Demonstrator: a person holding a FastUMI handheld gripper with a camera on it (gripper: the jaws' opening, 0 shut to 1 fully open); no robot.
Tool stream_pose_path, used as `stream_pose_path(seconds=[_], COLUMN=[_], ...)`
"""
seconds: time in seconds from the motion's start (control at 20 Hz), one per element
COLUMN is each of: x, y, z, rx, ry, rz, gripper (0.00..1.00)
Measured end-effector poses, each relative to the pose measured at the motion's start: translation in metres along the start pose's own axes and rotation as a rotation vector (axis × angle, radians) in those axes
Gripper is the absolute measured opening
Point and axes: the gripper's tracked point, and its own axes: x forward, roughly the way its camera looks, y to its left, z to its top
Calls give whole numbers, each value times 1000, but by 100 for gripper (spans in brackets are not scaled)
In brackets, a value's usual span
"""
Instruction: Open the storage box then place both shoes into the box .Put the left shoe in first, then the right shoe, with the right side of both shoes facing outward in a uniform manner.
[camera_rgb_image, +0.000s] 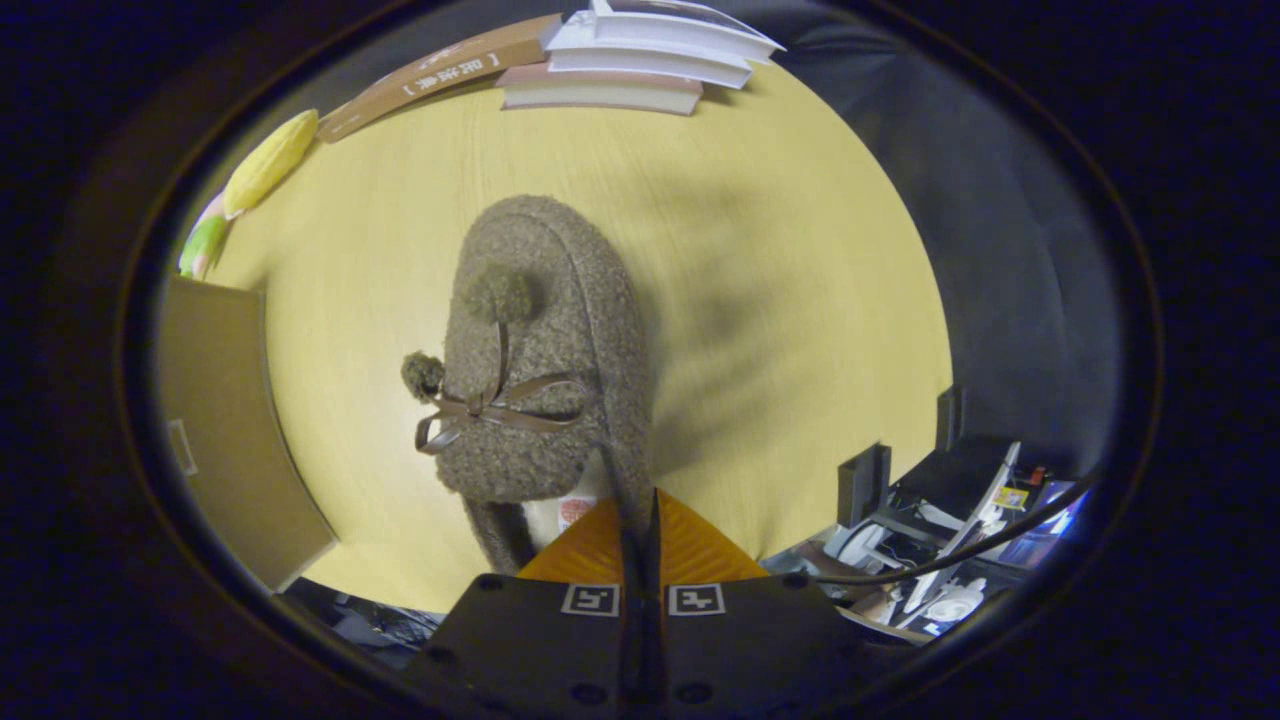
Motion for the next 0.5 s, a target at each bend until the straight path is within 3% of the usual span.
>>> stream_pose_path(seconds=[0.5], x=[-98], y=[8], z=[7], rx=[-10], ry=[-123], rz=[-173], gripper=[4])
